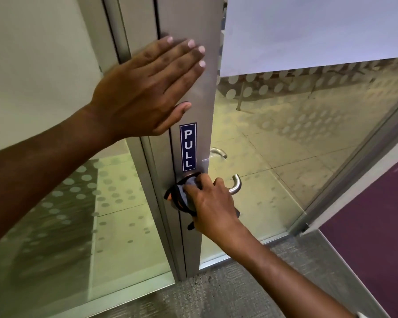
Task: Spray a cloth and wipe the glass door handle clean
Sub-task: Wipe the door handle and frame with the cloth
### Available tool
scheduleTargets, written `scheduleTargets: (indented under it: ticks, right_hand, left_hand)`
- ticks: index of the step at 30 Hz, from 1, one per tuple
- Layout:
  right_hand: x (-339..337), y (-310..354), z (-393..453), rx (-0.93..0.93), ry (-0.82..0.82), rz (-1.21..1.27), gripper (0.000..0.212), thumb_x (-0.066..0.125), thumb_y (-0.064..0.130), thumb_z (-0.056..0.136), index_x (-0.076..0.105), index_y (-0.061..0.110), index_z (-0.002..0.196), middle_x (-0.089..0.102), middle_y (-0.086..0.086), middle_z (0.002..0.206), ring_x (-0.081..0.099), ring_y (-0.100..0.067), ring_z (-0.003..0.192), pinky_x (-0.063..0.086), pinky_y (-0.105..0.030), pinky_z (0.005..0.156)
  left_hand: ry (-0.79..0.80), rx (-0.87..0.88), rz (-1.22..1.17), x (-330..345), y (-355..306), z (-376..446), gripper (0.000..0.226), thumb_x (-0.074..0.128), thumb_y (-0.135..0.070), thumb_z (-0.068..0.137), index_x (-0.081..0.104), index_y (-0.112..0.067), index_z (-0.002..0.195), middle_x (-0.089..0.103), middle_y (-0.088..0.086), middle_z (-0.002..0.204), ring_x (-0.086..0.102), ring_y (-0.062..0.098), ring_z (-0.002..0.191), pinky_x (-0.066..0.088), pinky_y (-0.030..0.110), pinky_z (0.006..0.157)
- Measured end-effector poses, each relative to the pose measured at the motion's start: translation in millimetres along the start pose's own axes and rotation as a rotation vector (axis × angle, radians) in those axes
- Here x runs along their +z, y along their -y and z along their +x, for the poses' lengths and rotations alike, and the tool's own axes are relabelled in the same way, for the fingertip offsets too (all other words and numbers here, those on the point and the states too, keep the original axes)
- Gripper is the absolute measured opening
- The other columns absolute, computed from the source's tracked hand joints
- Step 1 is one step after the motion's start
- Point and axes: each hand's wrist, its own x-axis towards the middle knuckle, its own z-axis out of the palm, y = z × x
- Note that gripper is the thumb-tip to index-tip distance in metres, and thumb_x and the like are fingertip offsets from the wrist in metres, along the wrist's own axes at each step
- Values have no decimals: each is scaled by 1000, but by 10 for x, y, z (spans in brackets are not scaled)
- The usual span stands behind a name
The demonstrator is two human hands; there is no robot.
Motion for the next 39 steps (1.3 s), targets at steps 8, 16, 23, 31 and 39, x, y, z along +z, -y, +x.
scheduleTargets:
  ticks: [8,16,23,31,39]
  right_hand:
    - [68,-480,-275,-118,-19,12,89,85,32,65,38,37,140,37,-3,145,47,-33,106,50,-41,83]
    - [192,-1082,-401,5,-184,130,81,80,35,73,37,43,140,36,3,146,46,-22,100,55,-33,73]
    - [413,-1192,-309,356,-260,1222,35,72,29,87,62,24,120,66,-1,118,65,-11,110,53,-30,95]
    - [420,-740,-172,646,-461,1563,30,73,27,86,64,26,114,74,4,109,71,-13,101,57,-37,89]
    - [371,-491,-158,807,-567,1594,39,74,19,85,50,20,116,68,-2,110,67,-19,102,55,-39,90]
  left_hand:
    - [-32,-22,-6,20,-12,4,62,33,-38,102,28,2,150,32,25,155,30,36,146,28,49,120]
    - [-30,-23,17,23,-16,3,63,35,-38,101,28,2,150,32,24,155,31,35,146,31,49,118]
    - [-42,-35,22,24,-24,6,64,38,-38,100,28,2,150,32,23,155,30,34,146,30,49,119]
    - [-31,-43,50,6,-33,13,64,35,-39,101,28,1,150,32,23,156,29,34,147,29,48,119]
    - [-33,-40,53,-2,-49,33,63,30,-40,102,28,1,151,31,22,156,29,33,147,30,47,119]
